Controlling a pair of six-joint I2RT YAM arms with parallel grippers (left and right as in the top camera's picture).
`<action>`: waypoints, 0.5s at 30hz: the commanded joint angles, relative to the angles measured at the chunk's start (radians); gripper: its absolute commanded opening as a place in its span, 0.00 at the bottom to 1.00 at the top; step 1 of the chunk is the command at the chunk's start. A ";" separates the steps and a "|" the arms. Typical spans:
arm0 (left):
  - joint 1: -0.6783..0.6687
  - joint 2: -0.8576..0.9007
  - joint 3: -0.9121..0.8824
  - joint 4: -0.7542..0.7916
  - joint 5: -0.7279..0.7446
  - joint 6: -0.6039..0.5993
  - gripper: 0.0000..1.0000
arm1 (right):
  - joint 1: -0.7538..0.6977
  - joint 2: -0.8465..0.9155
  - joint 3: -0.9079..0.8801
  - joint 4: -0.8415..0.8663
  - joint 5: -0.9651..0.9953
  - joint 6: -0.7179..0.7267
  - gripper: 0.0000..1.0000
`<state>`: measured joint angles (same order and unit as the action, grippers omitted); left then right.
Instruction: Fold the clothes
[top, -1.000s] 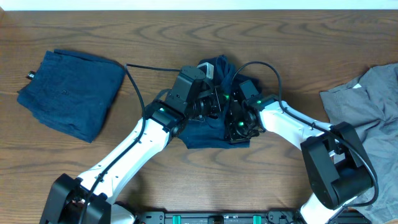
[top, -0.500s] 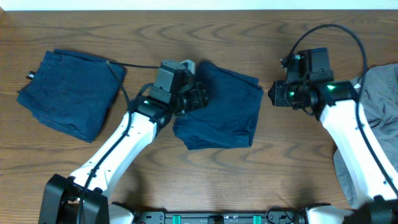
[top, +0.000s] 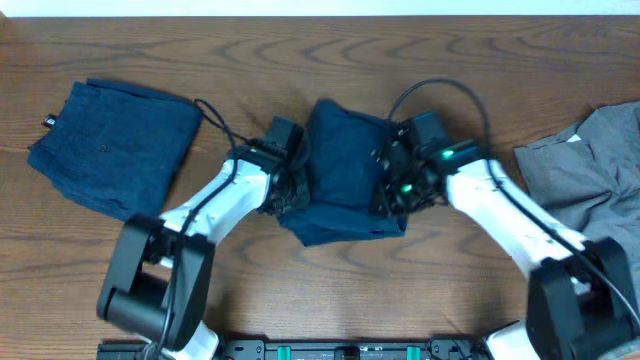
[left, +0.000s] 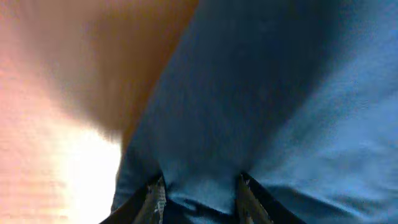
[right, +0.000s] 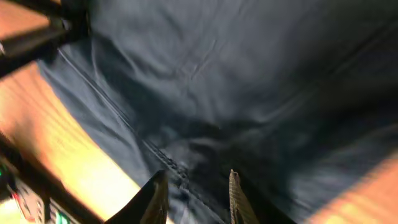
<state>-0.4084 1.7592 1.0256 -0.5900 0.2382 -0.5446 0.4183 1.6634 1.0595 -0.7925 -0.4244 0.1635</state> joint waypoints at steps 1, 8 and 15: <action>-0.002 0.052 0.012 -0.073 0.146 0.017 0.39 | 0.048 0.061 -0.045 -0.005 -0.028 0.010 0.29; -0.034 0.056 0.013 -0.254 0.386 0.010 0.33 | -0.005 0.145 -0.102 0.000 0.294 0.173 0.27; -0.082 -0.042 0.013 -0.312 0.449 0.010 0.59 | -0.198 0.147 -0.060 0.282 0.489 0.142 0.42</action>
<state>-0.4786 1.7893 1.0355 -0.9089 0.6334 -0.5411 0.3038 1.7733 0.9829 -0.5755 -0.1558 0.3309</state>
